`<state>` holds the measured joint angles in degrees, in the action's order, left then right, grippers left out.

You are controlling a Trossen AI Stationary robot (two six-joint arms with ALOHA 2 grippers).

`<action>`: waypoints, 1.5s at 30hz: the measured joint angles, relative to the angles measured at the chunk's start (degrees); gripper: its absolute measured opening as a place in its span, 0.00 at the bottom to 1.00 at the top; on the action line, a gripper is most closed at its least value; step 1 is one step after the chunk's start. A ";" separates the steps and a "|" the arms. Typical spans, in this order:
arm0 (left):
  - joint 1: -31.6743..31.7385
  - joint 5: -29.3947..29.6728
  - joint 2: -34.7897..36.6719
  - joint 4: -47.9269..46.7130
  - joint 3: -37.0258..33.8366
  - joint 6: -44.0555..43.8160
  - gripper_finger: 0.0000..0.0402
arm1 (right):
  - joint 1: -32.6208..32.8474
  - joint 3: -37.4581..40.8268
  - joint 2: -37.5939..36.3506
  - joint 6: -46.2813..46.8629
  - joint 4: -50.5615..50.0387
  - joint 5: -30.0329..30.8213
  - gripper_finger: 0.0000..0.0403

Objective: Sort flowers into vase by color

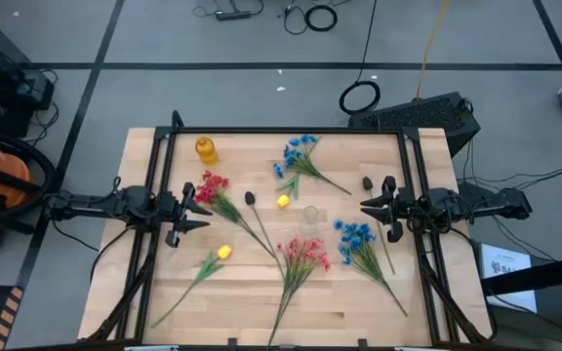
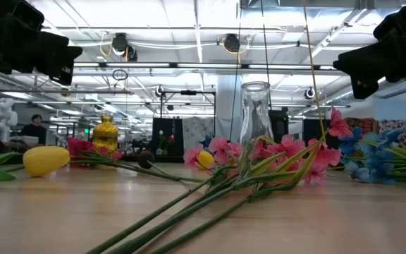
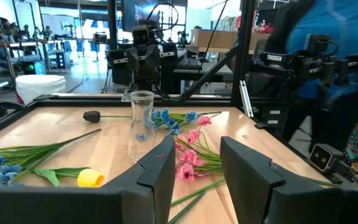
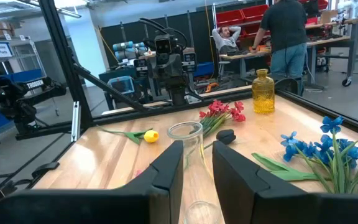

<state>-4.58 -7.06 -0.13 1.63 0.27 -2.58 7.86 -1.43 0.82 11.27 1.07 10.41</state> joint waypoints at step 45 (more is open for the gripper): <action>0.02 0.01 -0.01 0.00 0.00 -0.01 0.33 | 0.02 -14.29 9.68 1.17 -2.35 11.81 0.02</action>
<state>-4.56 -7.05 -0.14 1.63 0.27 -2.59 7.88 -15.72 10.50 12.45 -1.28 22.23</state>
